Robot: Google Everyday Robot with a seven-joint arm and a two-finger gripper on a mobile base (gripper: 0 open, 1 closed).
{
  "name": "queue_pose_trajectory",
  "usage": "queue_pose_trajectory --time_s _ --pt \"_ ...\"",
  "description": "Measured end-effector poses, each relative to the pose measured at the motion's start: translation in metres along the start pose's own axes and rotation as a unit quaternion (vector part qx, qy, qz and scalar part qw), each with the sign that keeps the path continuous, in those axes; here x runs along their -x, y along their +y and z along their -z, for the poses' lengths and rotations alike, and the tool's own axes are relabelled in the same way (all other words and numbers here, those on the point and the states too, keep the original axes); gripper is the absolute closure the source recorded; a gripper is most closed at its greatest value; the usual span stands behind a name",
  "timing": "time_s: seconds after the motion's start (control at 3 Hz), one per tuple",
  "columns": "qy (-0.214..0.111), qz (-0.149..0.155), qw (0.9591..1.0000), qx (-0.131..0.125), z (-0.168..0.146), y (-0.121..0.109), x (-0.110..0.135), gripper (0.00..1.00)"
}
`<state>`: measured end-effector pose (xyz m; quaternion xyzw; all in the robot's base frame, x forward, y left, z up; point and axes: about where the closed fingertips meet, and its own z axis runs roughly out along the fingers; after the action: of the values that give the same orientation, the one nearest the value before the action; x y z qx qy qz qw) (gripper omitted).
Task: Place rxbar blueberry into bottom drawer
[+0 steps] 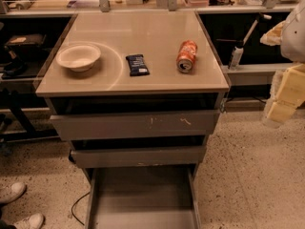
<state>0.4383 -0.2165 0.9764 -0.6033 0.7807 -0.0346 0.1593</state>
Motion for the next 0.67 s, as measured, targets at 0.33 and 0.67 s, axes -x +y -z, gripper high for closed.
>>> queue_pose_trajectory --time_s 0.33,0.67 --pt "-0.002 0.003 1.0000 0.001 -0.002 -0.009 0.009 0.00" --pt "0.005 0.010 0.9999 0.007 -0.009 -0.031 0.027 0.00"
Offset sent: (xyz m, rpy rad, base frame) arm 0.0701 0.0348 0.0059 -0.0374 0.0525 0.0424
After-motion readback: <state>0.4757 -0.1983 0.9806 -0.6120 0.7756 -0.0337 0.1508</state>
